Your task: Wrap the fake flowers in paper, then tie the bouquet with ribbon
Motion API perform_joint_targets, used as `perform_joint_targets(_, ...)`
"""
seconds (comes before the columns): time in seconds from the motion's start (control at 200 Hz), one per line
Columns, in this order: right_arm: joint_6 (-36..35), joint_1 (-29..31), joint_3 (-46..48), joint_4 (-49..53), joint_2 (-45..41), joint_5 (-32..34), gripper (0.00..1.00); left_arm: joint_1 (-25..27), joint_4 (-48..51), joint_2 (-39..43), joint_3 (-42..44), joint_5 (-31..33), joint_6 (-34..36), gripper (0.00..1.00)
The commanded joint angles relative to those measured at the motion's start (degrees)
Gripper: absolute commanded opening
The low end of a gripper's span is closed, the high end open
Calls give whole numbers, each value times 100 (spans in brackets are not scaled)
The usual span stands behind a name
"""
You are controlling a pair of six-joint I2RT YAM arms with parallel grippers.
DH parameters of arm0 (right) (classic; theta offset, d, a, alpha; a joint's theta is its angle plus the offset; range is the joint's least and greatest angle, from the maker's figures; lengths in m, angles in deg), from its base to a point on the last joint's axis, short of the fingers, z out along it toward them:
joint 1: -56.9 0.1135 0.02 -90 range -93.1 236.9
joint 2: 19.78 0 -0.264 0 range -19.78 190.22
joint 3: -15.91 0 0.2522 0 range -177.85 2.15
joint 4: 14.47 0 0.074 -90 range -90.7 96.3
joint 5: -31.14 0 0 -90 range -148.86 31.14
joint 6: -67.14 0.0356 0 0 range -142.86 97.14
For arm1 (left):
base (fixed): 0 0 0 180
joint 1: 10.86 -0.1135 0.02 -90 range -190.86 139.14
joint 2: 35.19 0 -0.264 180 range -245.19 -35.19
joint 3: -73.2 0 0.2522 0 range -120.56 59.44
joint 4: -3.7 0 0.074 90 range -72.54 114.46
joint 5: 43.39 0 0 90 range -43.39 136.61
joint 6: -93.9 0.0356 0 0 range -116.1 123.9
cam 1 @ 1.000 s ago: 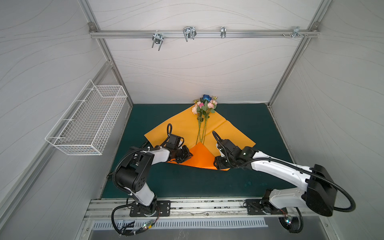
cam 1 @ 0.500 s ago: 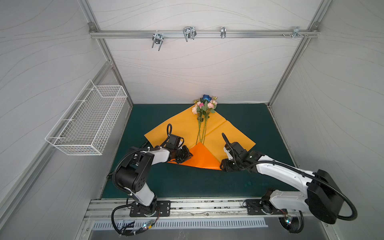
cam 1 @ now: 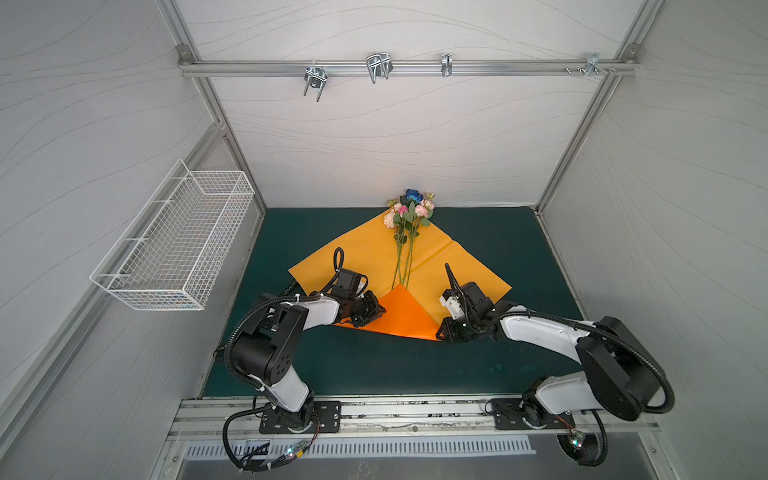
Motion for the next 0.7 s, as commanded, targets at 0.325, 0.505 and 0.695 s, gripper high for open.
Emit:
perform_joint_targets(0.325,-396,-675,-40,388,-217,-176,0,235,248,-300,318,410,-355,20)
perform_joint_targets(0.505,-309,-726,18,666,-459,-27,0,346,141,-455,232,410,-450,20)
perform_joint_targets(0.695,-192,-733,122,969,-787,219,0,402,193,-490,78,401,-409,20)
